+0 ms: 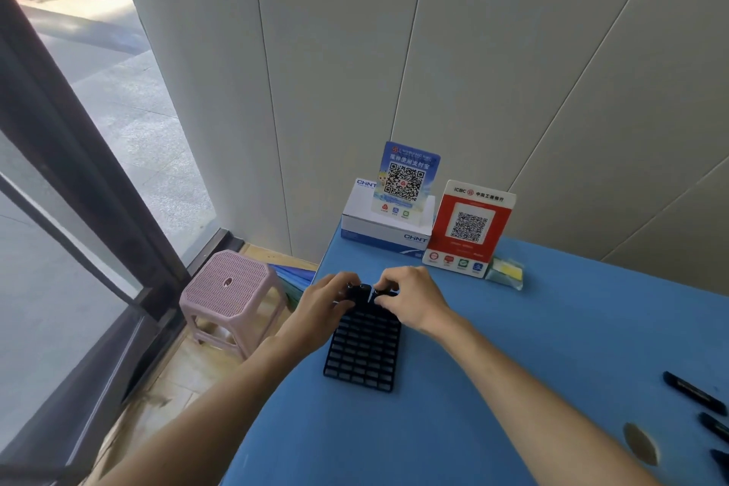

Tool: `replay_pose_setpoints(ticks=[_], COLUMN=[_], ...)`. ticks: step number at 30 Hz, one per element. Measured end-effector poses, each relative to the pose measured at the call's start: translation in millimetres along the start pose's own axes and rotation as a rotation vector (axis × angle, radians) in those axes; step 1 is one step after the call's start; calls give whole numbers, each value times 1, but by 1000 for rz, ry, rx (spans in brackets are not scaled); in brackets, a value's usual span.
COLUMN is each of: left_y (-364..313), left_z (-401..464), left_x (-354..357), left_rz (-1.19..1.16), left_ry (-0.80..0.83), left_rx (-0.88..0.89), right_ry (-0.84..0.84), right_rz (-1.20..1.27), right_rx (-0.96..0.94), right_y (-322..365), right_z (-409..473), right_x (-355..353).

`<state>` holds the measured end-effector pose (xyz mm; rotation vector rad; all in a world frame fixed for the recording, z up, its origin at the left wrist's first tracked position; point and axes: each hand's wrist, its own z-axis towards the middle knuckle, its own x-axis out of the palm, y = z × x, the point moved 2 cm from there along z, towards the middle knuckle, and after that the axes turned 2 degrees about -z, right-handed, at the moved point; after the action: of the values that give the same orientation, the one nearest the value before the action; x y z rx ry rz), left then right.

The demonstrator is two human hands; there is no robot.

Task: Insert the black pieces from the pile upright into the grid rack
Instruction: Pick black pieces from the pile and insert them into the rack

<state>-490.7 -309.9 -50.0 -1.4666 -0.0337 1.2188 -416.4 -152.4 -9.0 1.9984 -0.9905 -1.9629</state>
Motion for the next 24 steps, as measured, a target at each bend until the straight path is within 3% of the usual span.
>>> replay_pose_setpoints(ticks=[10, 24], left_y=[2, 12], left_z=[-2, 6], left_x=[-4, -2], left_rz=[67, 75], left_ry=[-46, 79], left_rx=[34, 133], right_ry=[-98, -326], right_rz=[-163, -83], right_rx=[-129, 42], right_y=[4, -4], right_z=[-14, -75], right_x=[7, -5])
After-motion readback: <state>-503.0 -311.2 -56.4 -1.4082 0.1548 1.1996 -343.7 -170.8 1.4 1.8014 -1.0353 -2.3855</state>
